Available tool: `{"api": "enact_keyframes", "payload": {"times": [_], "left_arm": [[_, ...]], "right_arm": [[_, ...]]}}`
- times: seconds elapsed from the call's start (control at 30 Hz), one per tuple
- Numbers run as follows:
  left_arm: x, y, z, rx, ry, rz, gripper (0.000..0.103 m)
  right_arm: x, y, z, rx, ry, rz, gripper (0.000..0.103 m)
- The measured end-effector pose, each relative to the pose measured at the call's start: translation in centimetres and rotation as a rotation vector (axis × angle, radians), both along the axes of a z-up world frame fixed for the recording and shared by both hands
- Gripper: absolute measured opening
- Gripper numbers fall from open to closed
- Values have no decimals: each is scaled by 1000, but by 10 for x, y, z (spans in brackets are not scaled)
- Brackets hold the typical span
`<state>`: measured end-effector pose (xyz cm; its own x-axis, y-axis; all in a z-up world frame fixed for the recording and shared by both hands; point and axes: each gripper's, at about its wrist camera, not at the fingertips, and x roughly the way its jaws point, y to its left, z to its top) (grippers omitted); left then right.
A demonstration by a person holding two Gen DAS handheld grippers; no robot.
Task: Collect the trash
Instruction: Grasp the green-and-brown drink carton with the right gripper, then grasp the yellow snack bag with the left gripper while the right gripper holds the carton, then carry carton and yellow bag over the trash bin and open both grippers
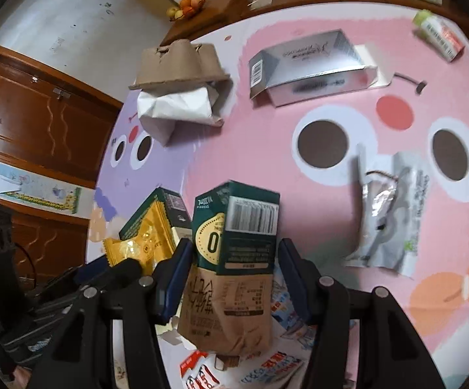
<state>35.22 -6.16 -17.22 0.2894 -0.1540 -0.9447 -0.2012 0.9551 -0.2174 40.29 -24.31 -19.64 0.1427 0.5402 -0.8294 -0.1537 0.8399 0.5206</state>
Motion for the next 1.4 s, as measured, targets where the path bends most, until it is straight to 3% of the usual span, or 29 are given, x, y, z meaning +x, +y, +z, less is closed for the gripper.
{"api": "enact_keyframes", "payload": {"times": [0.17,0.27,0.5,0.73,0.97,1.23,1.4], "left_arm": [[2,-6,-4,-11,1,-2,17],[1,-9,-2,7,-21,-5,12],[-12,-12,15,60,-52,-9,9],[-52,-13,60,131,-138,-67,9],[-113,-8,105,142,-218,-142,9],[-204,8,153,163,-359,-317,9],[-258,29,171,163,-422,-445,9]], "right_arm": [[0,7,-4,19,-2,24,53],[-3,9,-1,23,-28,32,52],[-14,9,16,35,-83,36,52],[-36,2,45,61,-128,9,52],[-92,-7,78,109,-137,-48,51],[-193,2,113,100,-195,-123,51],[-274,15,133,71,-253,-253,51]]}}
